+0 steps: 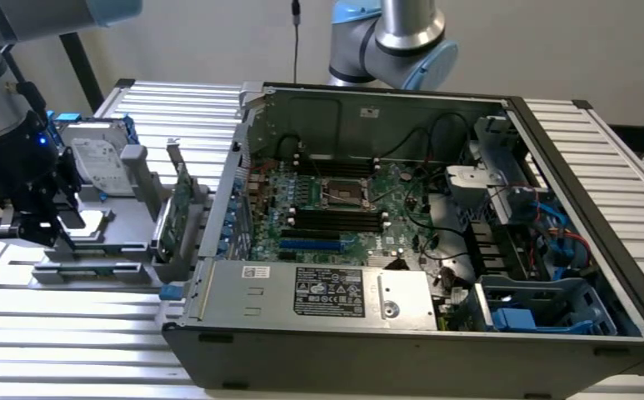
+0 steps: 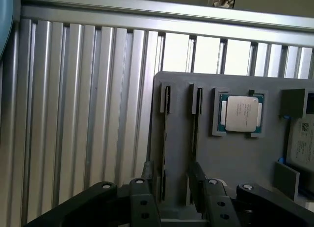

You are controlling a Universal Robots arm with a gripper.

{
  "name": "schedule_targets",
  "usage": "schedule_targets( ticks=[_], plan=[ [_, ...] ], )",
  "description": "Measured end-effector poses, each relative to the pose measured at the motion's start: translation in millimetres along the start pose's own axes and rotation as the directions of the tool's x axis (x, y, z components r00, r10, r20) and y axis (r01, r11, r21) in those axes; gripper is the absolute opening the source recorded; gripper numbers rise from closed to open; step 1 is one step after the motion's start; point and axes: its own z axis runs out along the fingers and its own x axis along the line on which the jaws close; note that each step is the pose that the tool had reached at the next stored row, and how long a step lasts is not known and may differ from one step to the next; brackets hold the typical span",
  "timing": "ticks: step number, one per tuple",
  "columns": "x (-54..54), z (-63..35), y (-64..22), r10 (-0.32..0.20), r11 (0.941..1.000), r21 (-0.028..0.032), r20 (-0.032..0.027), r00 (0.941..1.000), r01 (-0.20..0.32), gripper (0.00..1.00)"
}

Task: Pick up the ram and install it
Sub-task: 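Pick up the ram and move it above insertion slot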

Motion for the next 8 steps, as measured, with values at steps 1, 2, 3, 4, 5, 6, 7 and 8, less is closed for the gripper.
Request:
schedule_targets(
  ticks=[1, 2, 3, 4, 5, 6, 7, 8],
  plan=[
    [0.0, 0.0, 0.0, 0.0, 1.0, 0.0, 0.0, 1.0, 0.0, 0.42],
    [0.0, 0.0, 0.0, 0.0, 1.0, -0.0001, -0.0001, 1.0, 0.0, 0.42],
    [0.0, 0.0, 0.0, 0.0, 1.0, -0.0001, 0.0, 1.0, 0.0, 0.42],
    [0.0, 0.0, 0.0, 0.0, 1.0, 0.0, 0.0, 1.0, 0.0, 0.42],
    [0.0, 0.0, 0.0, 0.0, 1.0, 0.0, 0.0, 1.0, 0.0, 0.42],
    [0.0, 0.0, 0.0, 0.0, 1.0, 0.0001, 0.0, 1.0, 0.0, 0.42],
    [0.0, 0.0, 0.0, 0.0, 1.0, 0.0, -0.0001, 1.0, 0.0, 0.42],
    [0.0, 0.0, 0.0, 0.0, 1.0, 0.0, 0.0, 1.0, 0.0, 0.42]
  ],
)
